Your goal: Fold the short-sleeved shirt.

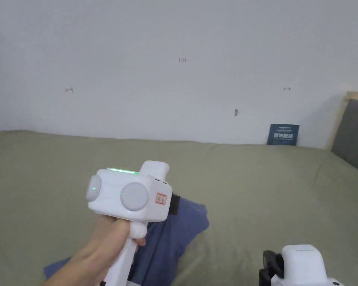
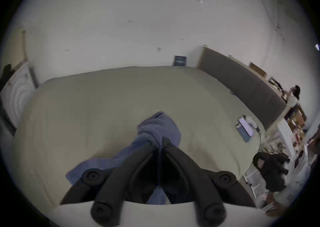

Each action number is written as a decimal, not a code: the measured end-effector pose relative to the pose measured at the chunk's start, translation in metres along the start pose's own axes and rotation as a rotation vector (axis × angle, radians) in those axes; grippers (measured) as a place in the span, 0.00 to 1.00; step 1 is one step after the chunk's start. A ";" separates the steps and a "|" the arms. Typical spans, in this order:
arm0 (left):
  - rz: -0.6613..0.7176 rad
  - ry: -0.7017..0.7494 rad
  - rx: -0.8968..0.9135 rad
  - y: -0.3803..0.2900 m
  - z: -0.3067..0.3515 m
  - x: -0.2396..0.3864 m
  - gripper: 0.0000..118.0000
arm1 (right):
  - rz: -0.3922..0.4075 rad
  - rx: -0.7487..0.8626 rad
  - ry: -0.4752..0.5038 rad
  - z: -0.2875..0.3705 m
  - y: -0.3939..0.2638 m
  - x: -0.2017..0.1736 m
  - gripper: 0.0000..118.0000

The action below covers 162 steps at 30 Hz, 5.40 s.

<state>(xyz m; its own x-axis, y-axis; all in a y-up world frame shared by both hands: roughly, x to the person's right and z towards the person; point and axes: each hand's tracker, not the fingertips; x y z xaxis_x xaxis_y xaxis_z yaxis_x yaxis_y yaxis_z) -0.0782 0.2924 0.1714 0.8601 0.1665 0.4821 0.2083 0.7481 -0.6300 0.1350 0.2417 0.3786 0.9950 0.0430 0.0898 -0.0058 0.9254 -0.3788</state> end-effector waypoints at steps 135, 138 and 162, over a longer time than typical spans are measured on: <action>0.122 0.857 0.363 0.183 0.155 -0.255 0.02 | -0.036 0.065 -0.191 -0.205 0.348 0.091 0.04; 0.124 0.872 0.341 0.178 0.127 -0.269 0.02 | -0.024 0.043 -0.197 -0.234 0.336 0.086 0.04; 0.266 0.604 -0.059 -0.196 0.112 -0.245 0.02 | -0.151 -0.360 -0.035 -0.103 -0.048 0.114 0.04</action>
<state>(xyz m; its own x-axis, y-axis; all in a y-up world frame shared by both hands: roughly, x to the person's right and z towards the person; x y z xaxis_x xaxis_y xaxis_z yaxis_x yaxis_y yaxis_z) -0.3821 0.1766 0.2452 0.9921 -0.0615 -0.1098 -0.0369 0.6922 -0.7207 0.2588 0.1629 0.3119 0.9780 -0.0648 0.1981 0.1815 0.7315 -0.6573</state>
